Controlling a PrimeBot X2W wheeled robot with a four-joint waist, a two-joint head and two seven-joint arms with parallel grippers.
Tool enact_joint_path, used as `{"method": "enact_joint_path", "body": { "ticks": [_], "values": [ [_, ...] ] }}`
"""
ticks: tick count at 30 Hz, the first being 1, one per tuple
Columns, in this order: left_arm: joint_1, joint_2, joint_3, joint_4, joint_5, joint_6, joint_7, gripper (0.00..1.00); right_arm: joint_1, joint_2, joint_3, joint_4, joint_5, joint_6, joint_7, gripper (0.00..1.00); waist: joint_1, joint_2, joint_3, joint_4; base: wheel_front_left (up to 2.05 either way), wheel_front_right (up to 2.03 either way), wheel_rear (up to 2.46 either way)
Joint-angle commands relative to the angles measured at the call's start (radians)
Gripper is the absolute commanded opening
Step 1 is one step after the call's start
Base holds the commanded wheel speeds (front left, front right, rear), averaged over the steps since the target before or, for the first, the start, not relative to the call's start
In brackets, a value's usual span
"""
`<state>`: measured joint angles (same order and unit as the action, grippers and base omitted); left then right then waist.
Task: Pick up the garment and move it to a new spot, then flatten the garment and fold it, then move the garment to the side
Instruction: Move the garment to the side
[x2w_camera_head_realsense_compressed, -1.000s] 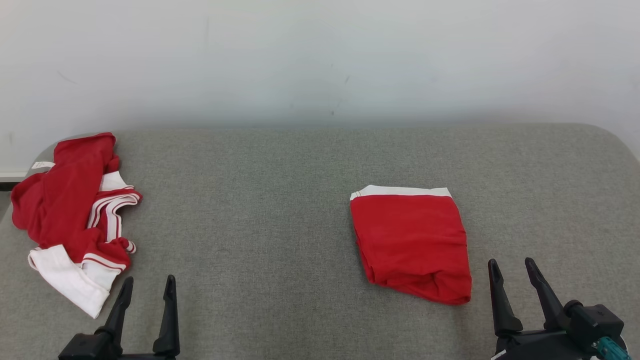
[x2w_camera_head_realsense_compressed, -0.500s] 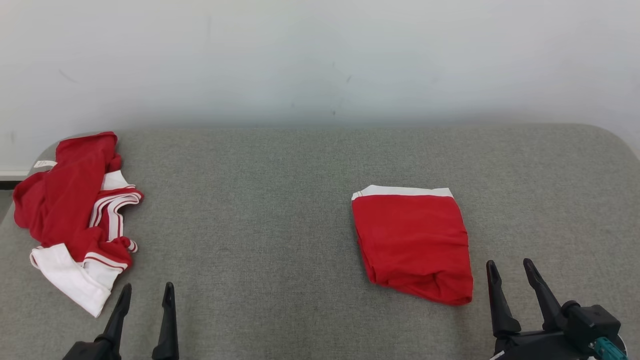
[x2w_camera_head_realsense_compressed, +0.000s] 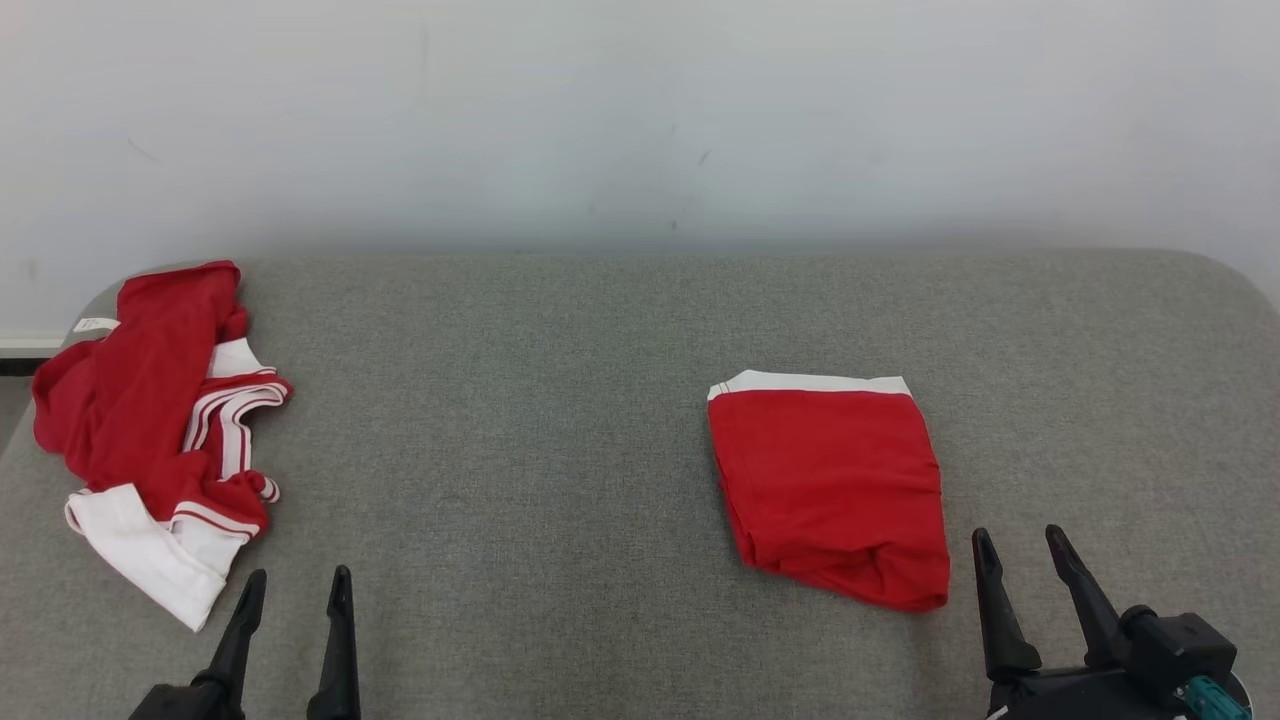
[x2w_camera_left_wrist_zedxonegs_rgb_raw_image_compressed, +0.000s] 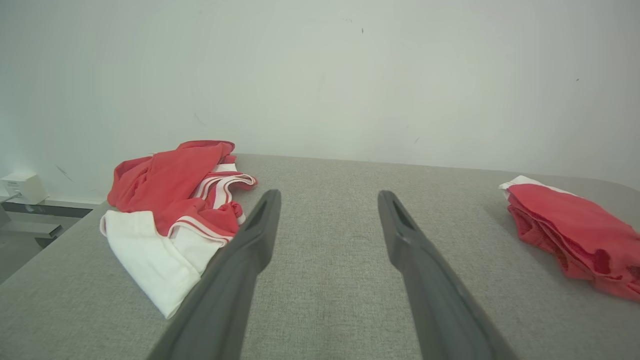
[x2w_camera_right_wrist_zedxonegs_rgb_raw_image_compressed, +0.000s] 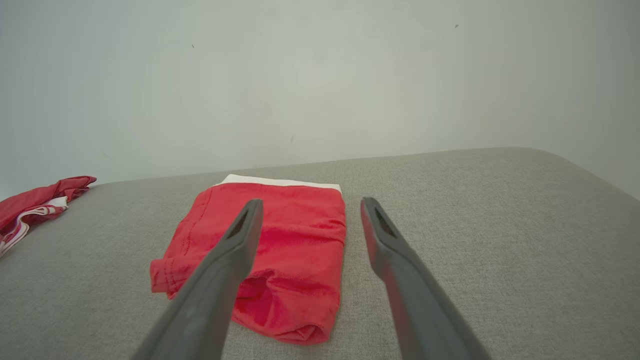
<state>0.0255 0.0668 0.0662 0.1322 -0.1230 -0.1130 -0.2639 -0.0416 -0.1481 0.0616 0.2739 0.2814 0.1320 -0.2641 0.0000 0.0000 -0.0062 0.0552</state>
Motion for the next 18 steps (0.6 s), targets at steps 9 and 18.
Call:
{"method": "enact_joint_path", "body": {
  "ticks": [9, 18],
  "values": [
    [0.008, -0.004, -0.01, -0.01, -0.004, 0.005, -0.001, 1.0, -0.029, -0.023, 0.002, 0.017, 0.001, -0.003, 0.007, 1.0, 0.0, 0.0, 0.006, 0.004, 0.0, 0.0, 0.0],
    [-0.014, -0.007, -0.029, -0.017, -0.008, 0.006, -0.001, 1.0, -0.153, -0.066, 0.013, 0.09, -0.004, -0.003, 0.061, 1.0, 0.0, 0.0, 0.042, 0.028, 0.0, 0.0, 0.0]
  ]
}}
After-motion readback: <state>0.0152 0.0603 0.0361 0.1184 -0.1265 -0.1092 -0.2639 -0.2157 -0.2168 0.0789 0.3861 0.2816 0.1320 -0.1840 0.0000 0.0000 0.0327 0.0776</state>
